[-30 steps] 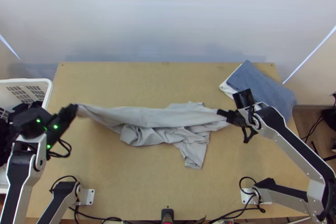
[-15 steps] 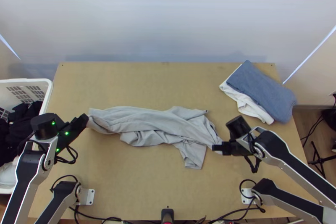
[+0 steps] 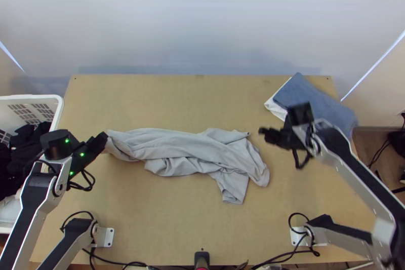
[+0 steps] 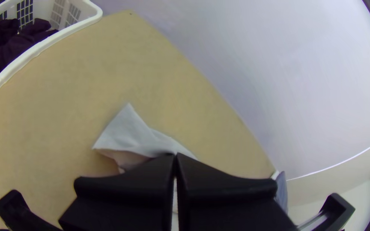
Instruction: Fold the t-shirt
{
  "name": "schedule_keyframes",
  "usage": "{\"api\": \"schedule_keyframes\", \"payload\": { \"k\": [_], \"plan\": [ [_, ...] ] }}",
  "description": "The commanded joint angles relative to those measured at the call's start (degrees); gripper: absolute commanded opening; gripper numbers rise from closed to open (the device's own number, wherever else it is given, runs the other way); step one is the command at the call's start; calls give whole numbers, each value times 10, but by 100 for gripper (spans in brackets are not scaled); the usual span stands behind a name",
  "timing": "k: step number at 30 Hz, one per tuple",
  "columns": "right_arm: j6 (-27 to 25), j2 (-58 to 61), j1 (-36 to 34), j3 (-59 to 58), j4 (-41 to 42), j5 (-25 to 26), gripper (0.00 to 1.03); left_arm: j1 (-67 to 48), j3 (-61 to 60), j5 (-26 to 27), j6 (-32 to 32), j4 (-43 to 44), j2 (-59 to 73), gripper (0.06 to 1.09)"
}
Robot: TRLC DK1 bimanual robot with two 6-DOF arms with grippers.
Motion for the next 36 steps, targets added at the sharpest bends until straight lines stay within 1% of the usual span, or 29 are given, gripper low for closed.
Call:
{"api": "schedule_keyframes", "payload": {
  "k": [1,3,7,14,23,26,36],
  "plan": [
    [40,126,-46,68,31,-66,22,2,18,-8,4,2,25,9],
    [38,137,-37,61,31,-78,22,3,23,-10,4,2,29,9],
    [30,154,-23,49,31,-79,22,3,28,-15,4,5,38,9],
    [-20,196,-3,29,31,-78,22,3,34,-21,4,12,50,9],
    [-26,206,12,27,32,-78,23,4,40,-22,5,12,53,9],
    [-26,208,19,29,32,-78,29,4,40,-22,5,14,54,9],
    [-23,193,27,40,31,-74,30,4,37,-22,5,15,54,9]
  ]
}}
